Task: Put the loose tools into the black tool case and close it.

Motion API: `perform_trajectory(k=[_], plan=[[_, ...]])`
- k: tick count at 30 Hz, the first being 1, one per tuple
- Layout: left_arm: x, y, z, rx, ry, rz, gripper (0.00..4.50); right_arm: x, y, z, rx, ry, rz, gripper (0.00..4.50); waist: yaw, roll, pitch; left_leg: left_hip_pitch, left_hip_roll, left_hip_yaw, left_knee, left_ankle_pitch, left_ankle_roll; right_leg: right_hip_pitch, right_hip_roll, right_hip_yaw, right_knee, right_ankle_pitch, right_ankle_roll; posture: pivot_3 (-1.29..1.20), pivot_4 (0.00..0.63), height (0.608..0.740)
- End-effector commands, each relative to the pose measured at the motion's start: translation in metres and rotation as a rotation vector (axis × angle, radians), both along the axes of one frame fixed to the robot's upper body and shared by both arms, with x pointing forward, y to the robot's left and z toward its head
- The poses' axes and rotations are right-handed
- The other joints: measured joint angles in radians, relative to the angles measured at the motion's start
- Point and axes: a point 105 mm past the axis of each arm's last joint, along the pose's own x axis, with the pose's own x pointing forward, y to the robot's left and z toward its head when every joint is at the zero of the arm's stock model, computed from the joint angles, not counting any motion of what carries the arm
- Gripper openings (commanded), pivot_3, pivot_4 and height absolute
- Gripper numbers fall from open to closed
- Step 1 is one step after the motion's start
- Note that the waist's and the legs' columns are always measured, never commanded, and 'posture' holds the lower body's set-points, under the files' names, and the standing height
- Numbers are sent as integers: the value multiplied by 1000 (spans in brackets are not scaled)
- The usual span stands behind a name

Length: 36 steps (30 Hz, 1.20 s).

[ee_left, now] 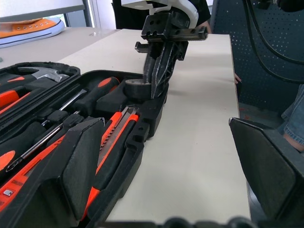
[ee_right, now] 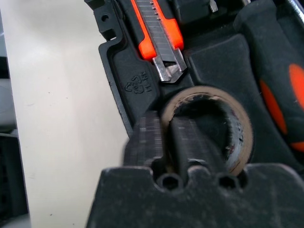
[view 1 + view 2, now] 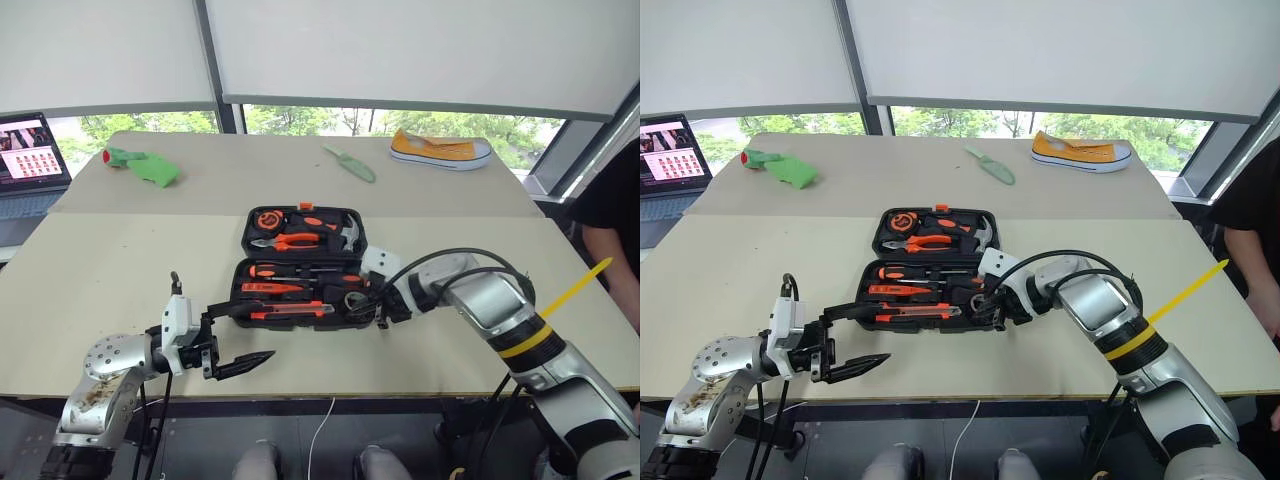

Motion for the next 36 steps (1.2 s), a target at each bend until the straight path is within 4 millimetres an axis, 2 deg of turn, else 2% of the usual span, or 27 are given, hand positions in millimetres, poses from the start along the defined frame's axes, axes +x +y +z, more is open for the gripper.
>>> perform_trajectory(k=[1, 5, 7, 9, 11, 12, 15, 18, 22, 23, 25, 29, 33, 36], plan=[[2, 7, 13, 6, -64, 35, 4500, -6, 5, 18, 37, -13, 62, 2447, 0, 0, 0, 0, 0, 0, 0, 0, 0, 0, 0, 0, 0, 0, 0, 0, 150, 740], [15, 23, 15, 4, -54, 153, 4500, -27, 8, 59, 229, 64, 155, 3678, 0, 0, 0, -1, 0, 0, 0, 0, 0, -1, 0, 0, 0, 0, 0, 0, 150, 740], [24, 32, 18, -4, -60, 228, 4500, -26, 0, 68, 270, 78, 127, 3678, 1, 0, 0, -1, 0, 0, -1, 0, 0, -1, 0, 0, 0, 0, 0, 0, 150, 740], [43, 44, 20, -22, -35, 344, 4500, -10, -15, 67, 277, 16, 55, 3678, 6, 0, 0, -1, 0, 0, -1, 0, 0, 0, 0, 0, 0, 0, 0, 0, 150, 740], [65, 58, 24, -57, -9, 483, 3976, 10, -28, 64, 293, -70, -32, 3734, 8, -1, 1, -1, 0, 0, -1, 0, 0, 0, 0, 0, 0, 0, 0, 0, 150, 740], [75, 64, 26, -70, 1, 546, 3787, 22, -34, 61, 298, -111, -90, 3461, 8, -1, 1, -1, 0, 0, 0, 0, 0, 0, 0, 0, 0, 0, 1, 0, 150, 740], [105, 79, 30, -98, 42, 704, 2601, 51, -49, 43, 229, -276, -180, 2595, 6, -3, 1, -1, -1, 0, 0, 2, 0, 0, 0, 0, 0, 2, 3, 0, 150, 740], [122, 84, 26, -61, 72, 772, 1612, 72, -50, 38, 221, -404, -233, 1646, -1, -3, 2, -1, -1, 0, 0, 3, 0, 0, 0, 0, 0, 2, 2, 0, 150, 740], [140, 84, 14, 17, 115, 817, 26, 89, -43, 30, 200, -486, -246, 175, -16, -3, 2, -2, -1, 0, -2, 3, 0, -1, 1, 1, 0, 2, 3, 0, 150, 740], [143, 83, 11, 37, 122, 815, 0, 92, -41, 27, 196, -491, -245, 16, -18, -3, 2, -3, -1, 0, -3, 3, 0, -2, 1, 1, 0, 2, 3, 0, 150, 740], [146, 79, 2, 68, 161, 795, 0, 96, -35, 19, 185, -483, -244, 16, -21, -3, 2, -3, -1, 0, -4, 3, 0, -2, 1, 1, 0, 2, 3, 0, 150, 740], [150, 62, -3, 80, 172, 694, 0, 95, -25, 6, 190, -437, -214, 16, -20, -3, 2, -3, -1, 0, -4, 3, 0, -2, 1, 0, 0, 2, 3, 0, 150, 740], [143, 36, -4, 64, 184, 505, 0, 84, -19, -1, 229, -354, -146, 16, -16, -3, 2, -3, -2, 0, -4, 3, -1, -1, 0, 0, 0, 2, 3, 0, 150, 740], [133, 26, -4, 82, 186, 402, 0, 71, -24, -4, 237, -319, -96, 16, -13, -3, 2, -3, -2, 0, -4, 3, -1, -1, 0, 0, -1, 2, 3, 0, 150, 740]])
